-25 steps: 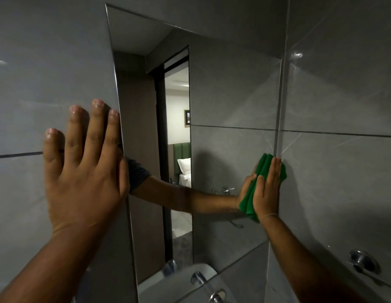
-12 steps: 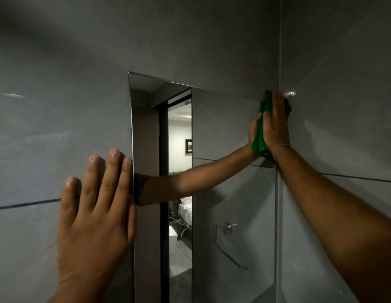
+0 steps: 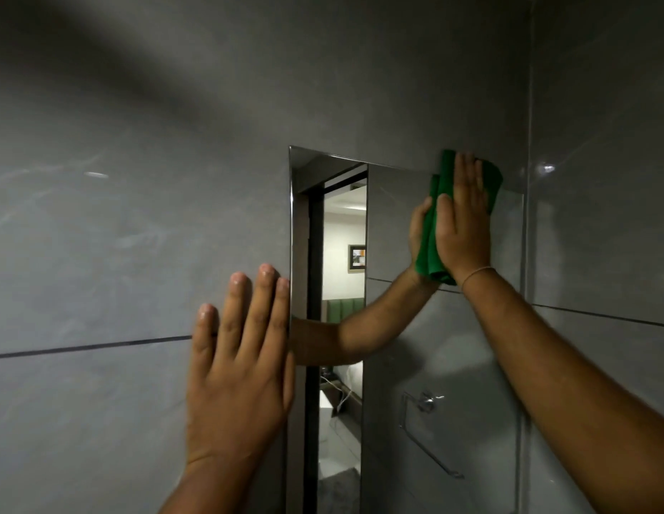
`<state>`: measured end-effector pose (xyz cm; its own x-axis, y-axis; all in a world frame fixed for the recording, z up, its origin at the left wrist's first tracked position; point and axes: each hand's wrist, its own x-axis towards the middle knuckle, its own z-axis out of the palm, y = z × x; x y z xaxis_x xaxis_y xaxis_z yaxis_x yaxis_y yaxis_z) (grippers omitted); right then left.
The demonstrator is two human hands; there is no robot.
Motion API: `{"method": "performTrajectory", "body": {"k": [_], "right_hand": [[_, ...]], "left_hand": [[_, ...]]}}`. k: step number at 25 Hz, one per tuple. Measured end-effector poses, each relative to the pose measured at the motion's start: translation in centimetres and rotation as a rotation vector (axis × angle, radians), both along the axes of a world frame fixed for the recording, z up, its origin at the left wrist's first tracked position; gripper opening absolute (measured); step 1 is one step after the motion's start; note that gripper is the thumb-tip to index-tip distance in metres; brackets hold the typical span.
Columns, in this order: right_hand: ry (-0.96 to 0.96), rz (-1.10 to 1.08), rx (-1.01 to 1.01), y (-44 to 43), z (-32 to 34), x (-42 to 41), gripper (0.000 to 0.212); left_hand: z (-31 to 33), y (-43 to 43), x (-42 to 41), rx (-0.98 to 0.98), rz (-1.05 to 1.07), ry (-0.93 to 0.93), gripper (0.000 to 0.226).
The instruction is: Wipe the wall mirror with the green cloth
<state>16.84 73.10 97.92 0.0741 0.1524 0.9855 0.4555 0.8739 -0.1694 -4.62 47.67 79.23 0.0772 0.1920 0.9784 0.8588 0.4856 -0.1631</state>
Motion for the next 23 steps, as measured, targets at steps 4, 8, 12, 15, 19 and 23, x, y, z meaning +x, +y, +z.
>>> {"method": "performTrajectory", "body": {"k": [4, 8, 12, 15, 19, 23], "right_hand": [[-0.182, -0.028, 0.194, -8.8, 0.8, -6.2, 0.066], [-0.262, -0.008, 0.307, -15.6, 0.4, -11.5, 0.070], [-0.280, -0.008, 0.267, -17.7, -2.0, -12.4, 0.075], [-0.287, -0.014, 0.217, -17.7, -7.8, -12.2, 0.073], [-0.365, -0.092, 0.153, -18.5, -24.6, -12.4, 0.079], [-0.474, -0.250, 0.235, -17.8, -36.1, -12.3, 0.055]], "left_hand": [[0.0, 0.0, -0.1, 0.015, -0.022, -0.012, 0.081], [0.0, -0.3, 0.0, 0.014, -0.007, -0.012, 0.084], [0.2, -0.9, 0.2, 0.039, -0.087, -0.029, 0.080], [0.2, -1.4, 0.2, 0.084, -0.263, -0.027, 0.081], [-0.1, -1.9, 0.4, 0.128, -0.512, -0.085, 0.082], [-0.4, -2.1, 0.8, 0.097, -0.524, -0.106, 0.084]]}}
